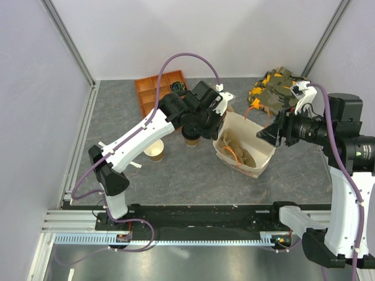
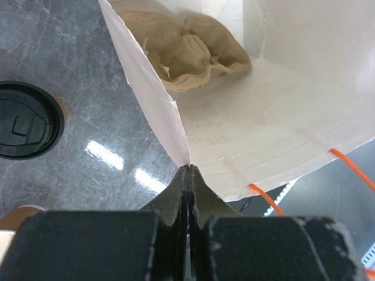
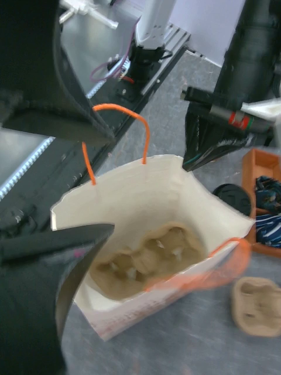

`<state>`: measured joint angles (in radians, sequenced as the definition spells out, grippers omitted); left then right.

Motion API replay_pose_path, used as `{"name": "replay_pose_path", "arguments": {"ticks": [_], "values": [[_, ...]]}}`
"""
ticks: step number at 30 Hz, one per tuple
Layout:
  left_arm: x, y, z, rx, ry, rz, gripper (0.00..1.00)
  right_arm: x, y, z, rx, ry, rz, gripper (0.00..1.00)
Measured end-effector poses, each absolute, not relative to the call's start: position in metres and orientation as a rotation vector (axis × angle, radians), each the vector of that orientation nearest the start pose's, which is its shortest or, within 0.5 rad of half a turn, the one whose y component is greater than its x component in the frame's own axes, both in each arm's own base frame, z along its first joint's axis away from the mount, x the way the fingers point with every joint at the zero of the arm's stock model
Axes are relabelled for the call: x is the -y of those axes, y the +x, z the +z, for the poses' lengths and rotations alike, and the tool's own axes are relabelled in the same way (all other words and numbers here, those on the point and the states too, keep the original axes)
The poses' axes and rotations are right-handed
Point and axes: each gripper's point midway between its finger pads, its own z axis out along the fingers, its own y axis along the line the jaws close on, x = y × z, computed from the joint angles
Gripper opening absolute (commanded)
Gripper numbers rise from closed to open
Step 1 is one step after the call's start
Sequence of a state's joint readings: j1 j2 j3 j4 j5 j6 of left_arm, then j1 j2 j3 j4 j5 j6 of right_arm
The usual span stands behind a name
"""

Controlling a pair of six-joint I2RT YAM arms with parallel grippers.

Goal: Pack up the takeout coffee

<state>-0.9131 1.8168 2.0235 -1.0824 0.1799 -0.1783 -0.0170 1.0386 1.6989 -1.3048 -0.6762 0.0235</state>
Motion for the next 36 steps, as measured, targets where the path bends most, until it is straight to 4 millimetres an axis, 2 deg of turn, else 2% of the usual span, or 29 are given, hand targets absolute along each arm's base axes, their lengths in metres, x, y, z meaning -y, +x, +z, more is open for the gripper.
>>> {"name": "replay_pose_path", "arguments": {"ticks": [2, 3, 9, 13, 19, 21, 25, 29, 32, 36], "values": [[0.370, 0.234, 0.264, -2.356, 1.008, -0.682, 0.02, -0.110, 0.188, 0.392, -2.065, -0.388, 0.747, 0.40], [0.370, 0.233, 0.263, -2.358, 1.013, -0.684, 0.02, -0.112, 0.188, 0.394, -2.053, -0.405, 0.754, 0.33], [0.369, 0.229, 0.262, -2.366, 1.031, -0.694, 0.02, -0.115, 0.199, 0.383, -2.069, -0.494, 0.774, 0.23], [0.369, 0.227, 0.262, -2.370, 1.040, -0.708, 0.02, -0.118, 0.209, 0.372, -2.074, -0.598, 0.756, 0.22], [0.369, 0.225, 0.262, -2.377, 1.046, -0.715, 0.02, -0.139, 0.215, 0.361, -2.026, -0.889, 0.699, 0.19], [0.370, 0.223, 0.262, -2.378, 1.051, -0.728, 0.02, -0.151, 0.211, 0.356, -2.012, -0.975, 0.703, 0.20], [0.370, 0.219, 0.263, -2.383, 1.062, -0.758, 0.02, -0.171, 0.198, 0.327, -1.996, -1.153, 0.678, 0.23], [0.371, 0.218, 0.263, -2.390, 1.066, -0.787, 0.02, -0.172, 0.188, 0.291, -1.982, -1.233, 0.633, 0.25], [0.371, 0.218, 0.261, -2.395, 1.067, -0.792, 0.02, -0.172, 0.193, 0.274, -1.973, -1.225, 0.600, 0.27], [0.371, 0.218, 0.262, -2.398, 1.069, -0.810, 0.02, -0.179, 0.209, 0.261, -1.967, -1.156, 0.592, 0.28]]}}
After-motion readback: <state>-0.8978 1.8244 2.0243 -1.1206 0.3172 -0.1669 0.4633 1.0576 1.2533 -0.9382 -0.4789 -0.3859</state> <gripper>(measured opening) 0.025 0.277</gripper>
